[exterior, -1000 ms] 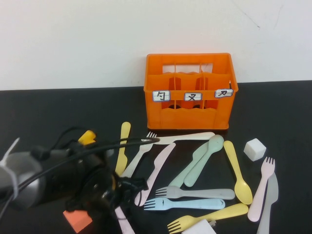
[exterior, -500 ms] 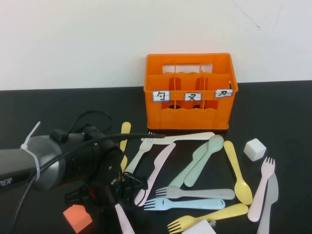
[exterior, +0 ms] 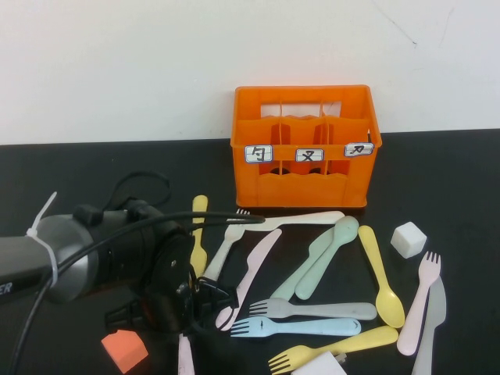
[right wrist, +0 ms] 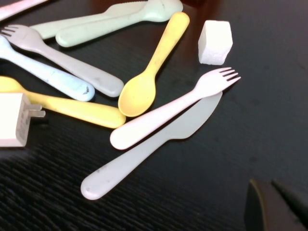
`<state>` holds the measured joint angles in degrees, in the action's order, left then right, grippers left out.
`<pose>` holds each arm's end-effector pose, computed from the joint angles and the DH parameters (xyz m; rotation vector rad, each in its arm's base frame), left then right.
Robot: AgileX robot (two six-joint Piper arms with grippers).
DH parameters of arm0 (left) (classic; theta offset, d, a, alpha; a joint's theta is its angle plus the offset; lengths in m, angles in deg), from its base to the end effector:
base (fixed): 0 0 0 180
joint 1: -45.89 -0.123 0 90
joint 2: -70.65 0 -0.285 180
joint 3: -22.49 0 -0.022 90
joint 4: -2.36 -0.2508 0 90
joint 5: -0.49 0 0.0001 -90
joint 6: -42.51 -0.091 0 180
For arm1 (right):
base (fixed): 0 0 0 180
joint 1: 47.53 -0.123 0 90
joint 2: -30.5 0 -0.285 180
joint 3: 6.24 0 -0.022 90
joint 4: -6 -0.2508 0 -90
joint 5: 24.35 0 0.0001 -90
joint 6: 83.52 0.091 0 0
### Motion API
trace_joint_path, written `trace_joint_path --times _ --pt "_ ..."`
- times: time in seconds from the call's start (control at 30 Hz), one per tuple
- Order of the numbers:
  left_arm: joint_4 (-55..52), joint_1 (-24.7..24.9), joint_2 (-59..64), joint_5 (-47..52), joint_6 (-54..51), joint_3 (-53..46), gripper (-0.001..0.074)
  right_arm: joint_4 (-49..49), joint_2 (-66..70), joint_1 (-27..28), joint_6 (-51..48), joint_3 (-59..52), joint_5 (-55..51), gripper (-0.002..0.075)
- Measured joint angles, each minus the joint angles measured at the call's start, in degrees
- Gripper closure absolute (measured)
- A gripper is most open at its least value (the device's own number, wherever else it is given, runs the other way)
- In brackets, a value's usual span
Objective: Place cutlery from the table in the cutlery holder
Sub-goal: Pick up the spoon
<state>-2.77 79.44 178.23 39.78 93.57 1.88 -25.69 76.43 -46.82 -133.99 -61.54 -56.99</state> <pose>0.2667 -0.1707 0.1682 -0.3548 2.9119 -0.1467 0.1193 0.0244 0.2446 -0.5789 2.1577 0.1011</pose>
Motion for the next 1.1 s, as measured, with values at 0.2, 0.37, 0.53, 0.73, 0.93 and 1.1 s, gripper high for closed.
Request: trace_joint_path --times 0.2,0.37,0.53,0.73,0.93,1.1 --pt "-0.27 0.00 0.09 -0.49 0.00 0.00 0.0650 0.00 0.00 0.00 0.00 0.00 0.00 0.0728" --pt "-0.27 0.10 -2.11 -1.93 0.00 -0.63 0.0650 -0.09 0.00 0.00 0.00 0.00 0.00 0.0728" --pt "-1.08 0.10 -9.05 -2.32 0.00 -0.63 0.0650 -0.09 0.00 0.00 0.00 0.00 0.00 0.0728" --pt "-4.59 0.10 -19.44 -6.51 0.35 -0.63 0.0651 -0.13 0.00 0.00 -0.30 0.00 0.00 0.0728" --pt "-16.93 -0.69 -24.48 -29.59 1.64 -0.63 0.0710 -0.75 0.00 0.00 -1.61 0.00 0.00 0.0728" --pt "-20.40 -4.90 -20.70 -47.19 1.86 2.31 0.0731 -1.49 0.00 0.00 -1.75 0.00 0.35 0.0728"
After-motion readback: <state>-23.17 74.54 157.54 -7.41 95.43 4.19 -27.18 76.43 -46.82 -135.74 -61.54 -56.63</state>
